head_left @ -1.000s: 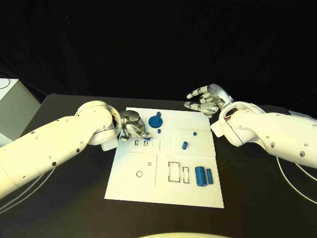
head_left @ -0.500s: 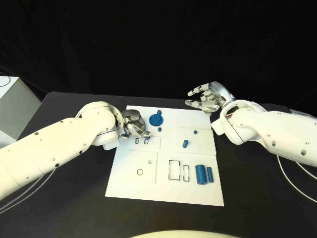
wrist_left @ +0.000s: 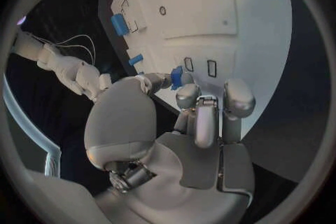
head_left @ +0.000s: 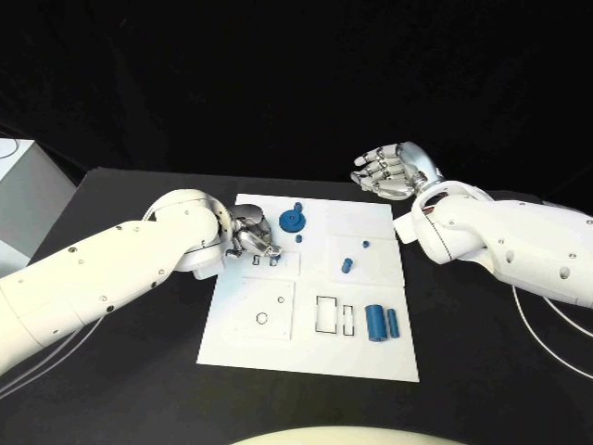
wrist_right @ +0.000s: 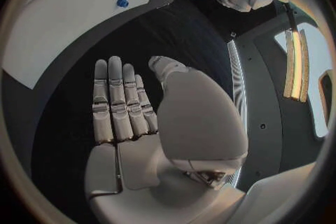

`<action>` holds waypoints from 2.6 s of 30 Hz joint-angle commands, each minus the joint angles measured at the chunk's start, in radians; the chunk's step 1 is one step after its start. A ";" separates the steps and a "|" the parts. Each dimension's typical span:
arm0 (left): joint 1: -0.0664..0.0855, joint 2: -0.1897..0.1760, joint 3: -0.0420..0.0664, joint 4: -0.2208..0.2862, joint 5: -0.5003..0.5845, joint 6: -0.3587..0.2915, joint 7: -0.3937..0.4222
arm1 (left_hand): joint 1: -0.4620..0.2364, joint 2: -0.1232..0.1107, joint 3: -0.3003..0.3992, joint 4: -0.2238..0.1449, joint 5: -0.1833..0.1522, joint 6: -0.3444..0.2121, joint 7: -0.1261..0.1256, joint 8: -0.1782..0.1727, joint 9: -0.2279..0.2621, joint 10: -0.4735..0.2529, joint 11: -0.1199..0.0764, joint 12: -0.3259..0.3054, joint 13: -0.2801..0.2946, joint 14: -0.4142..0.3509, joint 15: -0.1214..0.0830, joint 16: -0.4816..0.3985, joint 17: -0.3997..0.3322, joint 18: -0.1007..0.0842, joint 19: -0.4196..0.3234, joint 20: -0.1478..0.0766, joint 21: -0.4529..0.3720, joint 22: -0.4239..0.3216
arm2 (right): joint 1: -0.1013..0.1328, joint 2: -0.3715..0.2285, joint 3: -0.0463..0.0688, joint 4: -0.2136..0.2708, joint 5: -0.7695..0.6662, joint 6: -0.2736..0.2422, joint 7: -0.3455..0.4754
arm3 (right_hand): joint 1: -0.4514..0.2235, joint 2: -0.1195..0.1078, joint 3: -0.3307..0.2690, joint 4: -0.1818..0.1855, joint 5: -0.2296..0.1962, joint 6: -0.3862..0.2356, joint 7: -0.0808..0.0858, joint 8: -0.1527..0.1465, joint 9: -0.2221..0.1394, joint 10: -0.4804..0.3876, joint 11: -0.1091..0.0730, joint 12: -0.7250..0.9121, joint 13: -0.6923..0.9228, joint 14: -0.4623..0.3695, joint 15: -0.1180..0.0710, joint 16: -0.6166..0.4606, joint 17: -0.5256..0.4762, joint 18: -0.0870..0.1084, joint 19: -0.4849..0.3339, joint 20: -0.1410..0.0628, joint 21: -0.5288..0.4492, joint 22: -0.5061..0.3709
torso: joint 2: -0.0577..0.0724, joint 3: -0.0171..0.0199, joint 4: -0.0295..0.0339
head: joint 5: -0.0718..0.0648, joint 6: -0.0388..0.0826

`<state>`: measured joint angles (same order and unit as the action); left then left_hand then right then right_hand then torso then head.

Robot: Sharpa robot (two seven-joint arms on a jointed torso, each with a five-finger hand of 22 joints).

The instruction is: Assemble the parts on the task board

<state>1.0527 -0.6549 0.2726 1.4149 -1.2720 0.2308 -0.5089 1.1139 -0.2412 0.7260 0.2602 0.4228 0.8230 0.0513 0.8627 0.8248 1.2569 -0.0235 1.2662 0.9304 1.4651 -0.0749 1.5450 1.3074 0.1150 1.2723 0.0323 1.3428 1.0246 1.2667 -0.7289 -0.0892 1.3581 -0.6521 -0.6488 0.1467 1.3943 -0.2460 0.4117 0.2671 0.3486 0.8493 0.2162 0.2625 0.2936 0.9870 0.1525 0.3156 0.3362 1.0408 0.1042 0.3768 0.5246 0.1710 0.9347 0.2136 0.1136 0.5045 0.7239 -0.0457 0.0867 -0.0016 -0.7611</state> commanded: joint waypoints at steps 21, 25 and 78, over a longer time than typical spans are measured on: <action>-0.008 0.003 -0.019 -0.008 -0.037 0.040 -0.001 | -0.001 0.007 0.221 -0.226 0.009 0.010 -0.005 0.006 0.001 0.007 -0.003 0.003 -0.004 0.090 -0.007 0.006 0.214 -0.006 0.005 -0.001 0.007 0.002 | 0.002 0.006 0.000 -0.018 0.170 0.005 0.169 | -0.048 0.011 0.030 -0.077 0.002 -0.047 0.034 0.025 -0.025 -0.001 0.037 -0.107 -0.238 -0.074 0.049 -0.208 -0.163 0.012 -0.111 0.059 -0.052 -0.193 | 0.001 -0.0008 0.0002 | 0.002 -0.013; -0.009 0.002 -0.022 -0.007 -0.039 0.040 -0.001 | -0.001 0.007 0.221 -0.226 0.009 0.010 -0.005 0.006 0.001 0.007 -0.003 0.003 -0.004 0.090 -0.007 0.006 0.214 -0.006 0.005 -0.001 0.007 0.002 | 0.002 0.005 0.000 -0.017 0.175 0.007 0.170 | -0.049 0.011 0.030 -0.077 0.002 -0.048 0.035 0.025 -0.026 -0.001 0.037 -0.108 -0.240 -0.074 0.050 -0.210 -0.165 0.012 -0.112 0.059 -0.052 -0.196 | 0.000 -0.0010 0.0004 | 0.003 -0.015; -0.009 0.016 -0.022 -0.008 -0.020 0.043 0.001 | -0.079 0.025 0.087 -0.152 -0.012 0.055 -0.038 0.032 0.042 0.053 -0.028 0.019 0.033 0.097 -0.026 0.013 0.234 -0.012 0.026 -0.019 0.011 0.026 | 0.003 0.002 0.000 -0.016 0.184 0.027 0.155 | -0.066 0.013 0.022 -0.079 0.004 -0.054 0.038 0.026 -0.031 -0.003 0.040 -0.112 -0.256 -0.076 0.053 -0.222 -0.182 0.012 -0.118 0.063 -0.050 -0.216 | 0.000 0.0010 -0.0005 | 0.003 -0.025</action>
<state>1.0464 -0.6453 0.2523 1.4038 -1.3082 0.2607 -0.5167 1.0337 -0.2267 0.7455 0.1800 0.4158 0.8665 0.0351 0.8922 0.8658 1.3051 -0.0494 1.2811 0.9627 1.4664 -0.0952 1.5521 1.3074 0.1153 1.2920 0.0125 1.3498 1.0508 1.2691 -0.7268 -0.0891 1.3411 -0.4676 -0.6382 0.2944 1.3369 -0.2343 0.4388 0.1917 0.3484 0.7999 0.2039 0.2824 0.2634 0.9838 0.1889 0.2080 0.0810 0.9680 0.1554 0.1585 0.3436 0.1705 0.8210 0.2773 0.0675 0.2896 0.7238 -0.0441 0.0863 0.0016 -0.7870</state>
